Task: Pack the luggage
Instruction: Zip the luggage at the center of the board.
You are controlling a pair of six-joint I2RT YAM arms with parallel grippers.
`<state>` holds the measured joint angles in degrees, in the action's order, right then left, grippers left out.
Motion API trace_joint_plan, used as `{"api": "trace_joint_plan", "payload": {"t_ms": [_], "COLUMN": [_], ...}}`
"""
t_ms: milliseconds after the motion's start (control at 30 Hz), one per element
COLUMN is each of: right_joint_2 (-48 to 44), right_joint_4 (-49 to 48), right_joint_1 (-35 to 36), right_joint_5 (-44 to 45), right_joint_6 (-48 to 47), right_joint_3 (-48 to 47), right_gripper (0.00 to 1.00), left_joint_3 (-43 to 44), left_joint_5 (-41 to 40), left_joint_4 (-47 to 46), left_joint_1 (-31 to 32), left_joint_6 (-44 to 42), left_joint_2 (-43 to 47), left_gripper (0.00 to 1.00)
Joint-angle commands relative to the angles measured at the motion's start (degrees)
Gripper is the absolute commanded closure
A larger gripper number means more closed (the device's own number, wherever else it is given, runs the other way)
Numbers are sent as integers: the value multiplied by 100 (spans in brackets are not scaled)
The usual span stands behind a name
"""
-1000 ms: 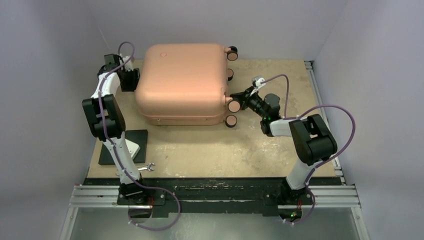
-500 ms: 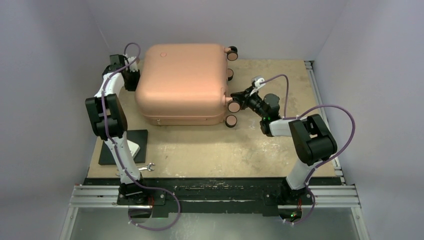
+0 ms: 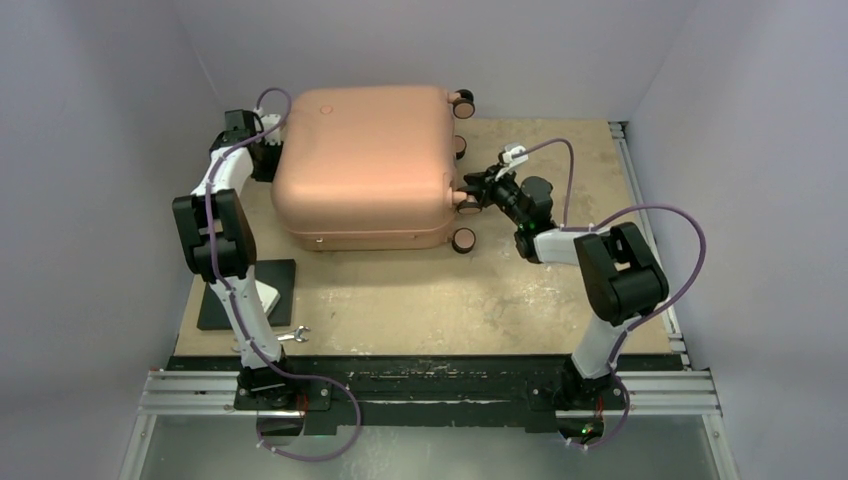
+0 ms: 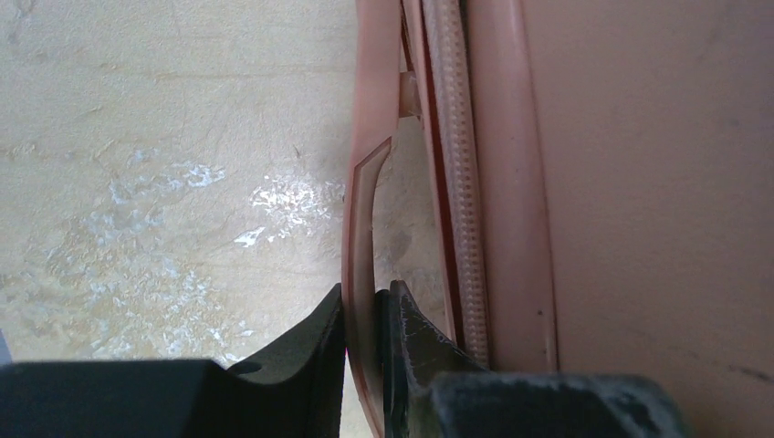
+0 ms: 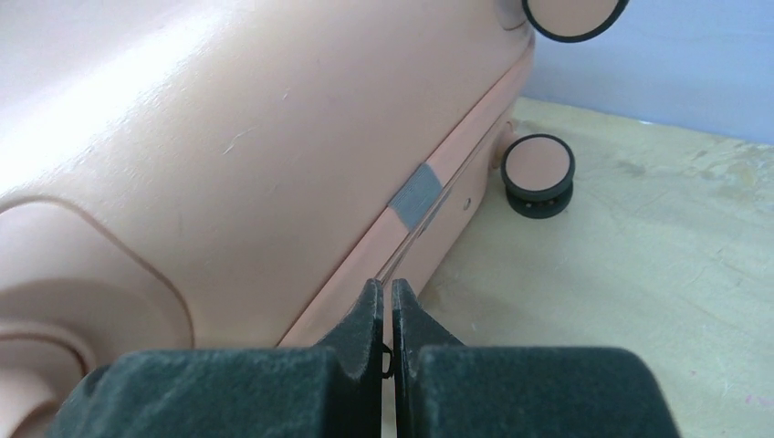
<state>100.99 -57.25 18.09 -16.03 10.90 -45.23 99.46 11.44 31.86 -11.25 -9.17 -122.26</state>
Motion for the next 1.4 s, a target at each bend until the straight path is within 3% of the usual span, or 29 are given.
{"api": "trace_joint_plan", "payload": {"t_ms": [0,467,567,667,767,1033,1167,1367], "right_joint_2": [291,706,662,585,348,-301,-591,-1032], "right_joint_4": [-65,439,572,740,842,1456,1399,1127], "right_joint_1": [-268,-297,-341,-376,-309,260,596,624], "right_joint_5": [1030,1220,495,-870,-1957,-2780,-2730,-2753], "right_joint_6": [-542,-931,-951,-1146,-1514,-2501,-2451,-2496], "right_joint_3": [-695,-1454,-1537,-1652,-1606,-1238,-900,-296], "right_gripper": [100,100,100,89,87,88,88,83], "left_joint_3": [-425,-484,-467,-439,-381,87,661,835], "left_joint_5": [-396,-516,-488,-419,-473,-727,-764,-670], "left_joint_4": [655,515,508,497,473,449,740,856], "left_joint_1": [213,306,300,308,343,463,459,457], "left_joint_6": [-883,-1197,-1261,-1335,-1436,-1495,-1382,-1324], "left_joint_2": [-386,-334,-327,-316,-308,-445,-640,-537], "left_gripper": [100,100,100,100,100,100,79,60]}}
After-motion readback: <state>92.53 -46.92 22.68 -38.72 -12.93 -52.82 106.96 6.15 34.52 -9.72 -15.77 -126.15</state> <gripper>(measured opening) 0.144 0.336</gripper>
